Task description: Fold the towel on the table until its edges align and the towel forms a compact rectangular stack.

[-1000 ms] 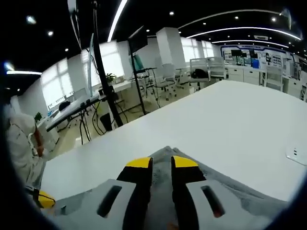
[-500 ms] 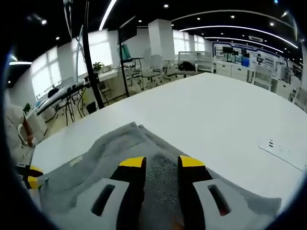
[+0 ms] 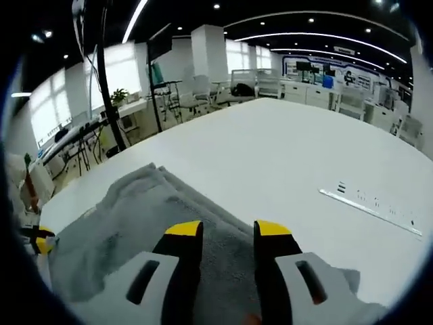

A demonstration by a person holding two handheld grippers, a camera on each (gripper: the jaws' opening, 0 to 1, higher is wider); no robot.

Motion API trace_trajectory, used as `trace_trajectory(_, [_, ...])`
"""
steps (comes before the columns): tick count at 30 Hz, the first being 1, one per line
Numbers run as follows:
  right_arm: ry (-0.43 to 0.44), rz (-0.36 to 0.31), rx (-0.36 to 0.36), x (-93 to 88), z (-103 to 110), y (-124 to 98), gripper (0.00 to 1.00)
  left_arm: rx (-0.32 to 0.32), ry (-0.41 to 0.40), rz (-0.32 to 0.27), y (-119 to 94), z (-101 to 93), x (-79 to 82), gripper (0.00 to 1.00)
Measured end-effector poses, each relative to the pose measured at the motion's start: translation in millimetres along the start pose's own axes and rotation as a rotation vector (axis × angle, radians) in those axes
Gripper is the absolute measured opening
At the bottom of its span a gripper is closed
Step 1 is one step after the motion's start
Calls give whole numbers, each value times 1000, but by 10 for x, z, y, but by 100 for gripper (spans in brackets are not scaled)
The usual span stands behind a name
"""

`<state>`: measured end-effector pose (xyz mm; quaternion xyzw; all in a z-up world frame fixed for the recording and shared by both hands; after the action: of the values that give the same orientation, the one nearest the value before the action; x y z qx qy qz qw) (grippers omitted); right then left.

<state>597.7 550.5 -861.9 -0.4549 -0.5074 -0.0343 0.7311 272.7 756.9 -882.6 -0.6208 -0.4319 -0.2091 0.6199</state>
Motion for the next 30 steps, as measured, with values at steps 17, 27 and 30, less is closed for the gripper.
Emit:
trace_trajectory(17, [8,32,-124,-306,-766,-353,30,-30,126,18,50,14,6,22])
trace_trajectory(27, [83,49,-180,-584,-1040,-483,24,-29,158,20,70,15,16,21])
trace_trajectory(30, [85,53,-181,-628,-1037,-471,25,-30,152,19,82,15,9,19])
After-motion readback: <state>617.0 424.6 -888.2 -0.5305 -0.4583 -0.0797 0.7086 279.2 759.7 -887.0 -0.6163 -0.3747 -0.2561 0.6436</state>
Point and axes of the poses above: the point that each gripper's makers call its tool centre point, and the gripper's own axes: y roughly forward along the fingers, z roughly to its left, x roughly out of its top, the point moved 5 cm from there along -y, roughly backward along the fingers, and after that the axes turned 6 degrees about z, right-handed, at the moved point
